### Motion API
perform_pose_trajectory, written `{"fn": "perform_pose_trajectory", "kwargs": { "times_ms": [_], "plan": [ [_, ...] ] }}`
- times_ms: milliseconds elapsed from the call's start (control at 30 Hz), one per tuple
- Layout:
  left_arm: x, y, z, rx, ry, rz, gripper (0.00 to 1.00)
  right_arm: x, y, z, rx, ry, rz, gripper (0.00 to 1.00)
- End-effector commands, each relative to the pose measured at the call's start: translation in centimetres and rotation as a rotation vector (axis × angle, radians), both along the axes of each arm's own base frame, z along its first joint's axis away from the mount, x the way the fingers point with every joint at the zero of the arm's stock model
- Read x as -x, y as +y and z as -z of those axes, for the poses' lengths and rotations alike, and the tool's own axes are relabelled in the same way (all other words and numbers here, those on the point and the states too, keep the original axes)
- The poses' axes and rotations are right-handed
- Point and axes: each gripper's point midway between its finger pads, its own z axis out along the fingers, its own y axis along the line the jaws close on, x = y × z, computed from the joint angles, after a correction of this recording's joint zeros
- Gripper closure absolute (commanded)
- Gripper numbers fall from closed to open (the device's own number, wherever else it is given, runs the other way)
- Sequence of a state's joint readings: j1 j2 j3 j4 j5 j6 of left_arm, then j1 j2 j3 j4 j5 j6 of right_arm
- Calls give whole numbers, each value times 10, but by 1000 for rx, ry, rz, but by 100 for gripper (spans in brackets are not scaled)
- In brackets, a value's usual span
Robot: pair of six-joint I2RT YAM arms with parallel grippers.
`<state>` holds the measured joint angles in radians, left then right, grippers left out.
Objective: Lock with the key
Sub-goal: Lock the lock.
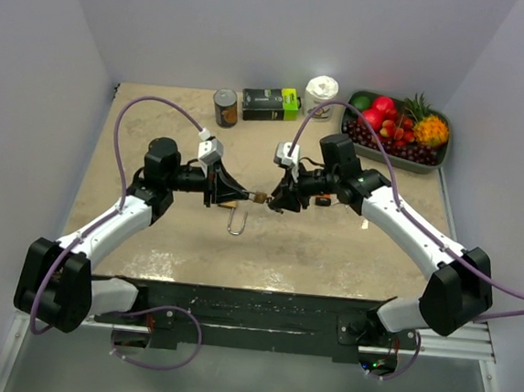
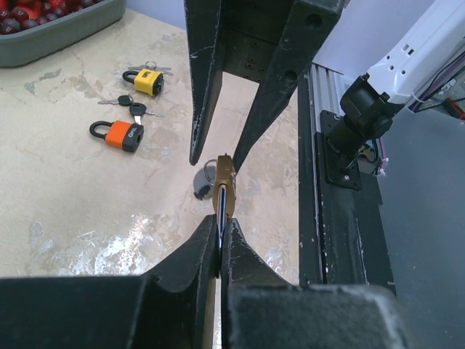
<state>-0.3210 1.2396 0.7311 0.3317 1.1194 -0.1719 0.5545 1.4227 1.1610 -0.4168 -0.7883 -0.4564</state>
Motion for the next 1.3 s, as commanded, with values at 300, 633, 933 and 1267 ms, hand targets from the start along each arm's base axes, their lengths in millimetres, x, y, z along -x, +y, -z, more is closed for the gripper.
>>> {"fn": "perform_pose_trajectory", "kwargs": {
  "times_ms": [300, 633, 933, 1267],
  "plan": [
    [2, 1, -19, 24, -93, 23, 100, 2, 16, -30, -94, -53, -90, 74],
    [2, 1, -16, 19, -86, 26, 100, 9, 10, -24, -64, -83, -127, 100],
    [-2, 4, -11, 12, -70, 21, 100, 16, -4, -12, -1, -121, -143, 100],
    [-10, 12, -11, 6, -72, -3, 100, 6, -31, 10, 65, -103, -80, 100]
  ]
}}
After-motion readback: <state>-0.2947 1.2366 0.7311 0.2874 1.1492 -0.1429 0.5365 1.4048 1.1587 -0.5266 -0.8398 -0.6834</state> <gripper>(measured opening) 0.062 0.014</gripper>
